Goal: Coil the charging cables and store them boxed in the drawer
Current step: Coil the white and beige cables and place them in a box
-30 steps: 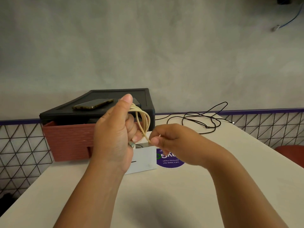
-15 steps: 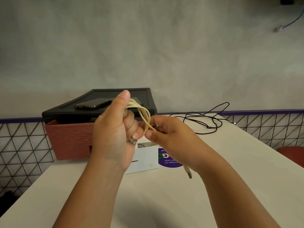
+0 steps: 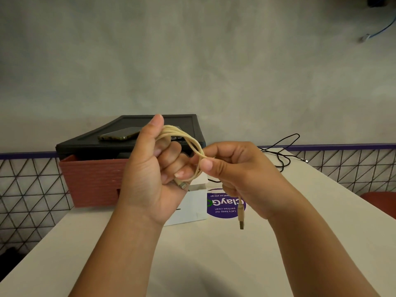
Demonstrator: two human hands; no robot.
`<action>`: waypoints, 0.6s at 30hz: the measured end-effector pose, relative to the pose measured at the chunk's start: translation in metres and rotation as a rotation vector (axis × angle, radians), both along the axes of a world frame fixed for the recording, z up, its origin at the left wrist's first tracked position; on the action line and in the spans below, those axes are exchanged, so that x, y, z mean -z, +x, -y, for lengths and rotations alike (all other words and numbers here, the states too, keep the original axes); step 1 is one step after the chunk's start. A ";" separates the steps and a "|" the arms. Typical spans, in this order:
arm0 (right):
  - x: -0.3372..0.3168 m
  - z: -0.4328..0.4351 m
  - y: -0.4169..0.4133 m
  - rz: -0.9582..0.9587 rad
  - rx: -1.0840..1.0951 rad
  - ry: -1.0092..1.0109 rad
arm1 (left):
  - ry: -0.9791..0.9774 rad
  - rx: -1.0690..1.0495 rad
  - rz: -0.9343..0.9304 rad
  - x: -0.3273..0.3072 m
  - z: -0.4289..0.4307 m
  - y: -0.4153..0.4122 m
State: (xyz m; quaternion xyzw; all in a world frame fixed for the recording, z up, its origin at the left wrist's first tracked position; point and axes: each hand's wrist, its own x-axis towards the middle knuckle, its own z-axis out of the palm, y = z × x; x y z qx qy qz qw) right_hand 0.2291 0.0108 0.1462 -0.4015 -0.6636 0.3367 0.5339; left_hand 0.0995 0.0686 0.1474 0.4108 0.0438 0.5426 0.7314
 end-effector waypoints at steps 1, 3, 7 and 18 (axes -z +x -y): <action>0.000 0.000 -0.001 -0.007 0.000 -0.001 | 0.008 0.010 0.000 0.000 0.000 -0.001; 0.002 -0.002 -0.002 -0.035 -0.017 -0.001 | 0.026 0.024 0.000 0.000 -0.001 -0.002; 0.005 -0.005 -0.004 -0.097 -0.081 -0.025 | 0.055 0.046 0.002 -0.001 0.000 -0.005; 0.008 -0.008 -0.011 -0.152 -0.141 -0.049 | 0.126 0.075 0.006 0.000 -0.006 -0.010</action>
